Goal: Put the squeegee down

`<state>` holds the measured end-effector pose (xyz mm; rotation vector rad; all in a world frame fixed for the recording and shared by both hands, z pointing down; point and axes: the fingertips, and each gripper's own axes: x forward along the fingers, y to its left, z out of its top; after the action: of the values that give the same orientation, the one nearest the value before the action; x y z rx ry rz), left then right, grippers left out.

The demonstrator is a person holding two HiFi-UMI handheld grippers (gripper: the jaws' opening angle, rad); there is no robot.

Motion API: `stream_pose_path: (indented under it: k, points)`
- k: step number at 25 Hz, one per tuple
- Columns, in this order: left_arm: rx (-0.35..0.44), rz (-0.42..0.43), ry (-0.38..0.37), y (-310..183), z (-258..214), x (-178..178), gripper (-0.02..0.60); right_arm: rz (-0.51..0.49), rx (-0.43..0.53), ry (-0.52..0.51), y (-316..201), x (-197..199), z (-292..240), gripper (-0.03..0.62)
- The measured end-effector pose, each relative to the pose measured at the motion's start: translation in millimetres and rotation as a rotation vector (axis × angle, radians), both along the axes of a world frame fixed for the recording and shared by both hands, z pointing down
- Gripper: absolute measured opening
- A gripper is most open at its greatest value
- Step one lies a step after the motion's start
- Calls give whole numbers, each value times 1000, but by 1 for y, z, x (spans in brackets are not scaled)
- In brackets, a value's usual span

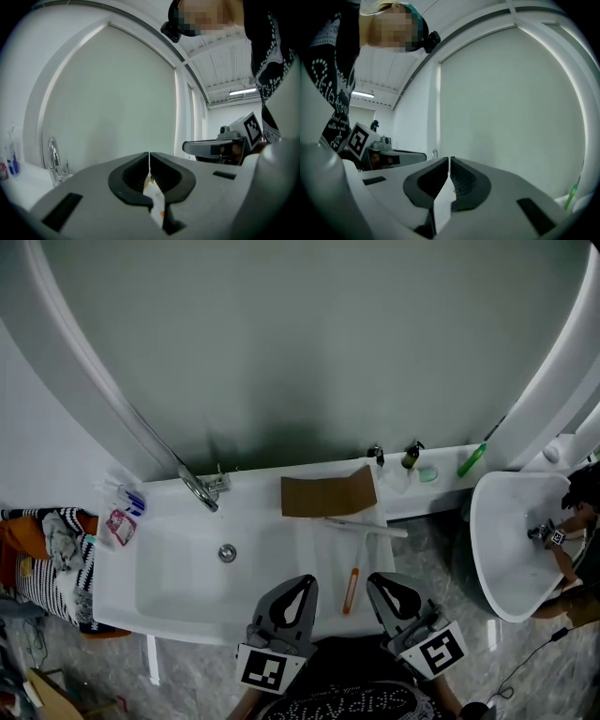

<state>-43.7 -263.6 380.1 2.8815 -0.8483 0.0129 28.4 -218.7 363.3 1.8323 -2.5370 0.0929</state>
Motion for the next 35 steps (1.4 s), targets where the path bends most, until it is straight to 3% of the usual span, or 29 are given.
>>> stream_pose_path:
  k: [3, 7, 10, 15, 19, 27, 35]
  points:
    - [-9, -1, -9, 3, 4, -1, 11, -3, -42, 49, 6, -2, 15, 21]
    - [-39, 65, -24, 10, 7, -5, 11, 41, -110, -4, 11, 8, 24, 20]
    - [-41, 108, -20, -2, 2, -14, 11, 91, -108, -5, 5, 25, 21, 20]
    - [-42, 49, 63, -27, -3, -44, 11, 117, -80, 22, 3, 31, 20, 20]
    - [-56, 22, 39, -29, 8, -55, 11, 113, -76, 15, 3, 25, 24, 20]
    - [-60, 75, 39, -20, 8, -44, 11, 94, -100, 7, 3, 18, 31, 20]
    - [-64, 70, 37, -19, 8, -43, 11, 93, -106, 9, 1, 20, 34, 20]
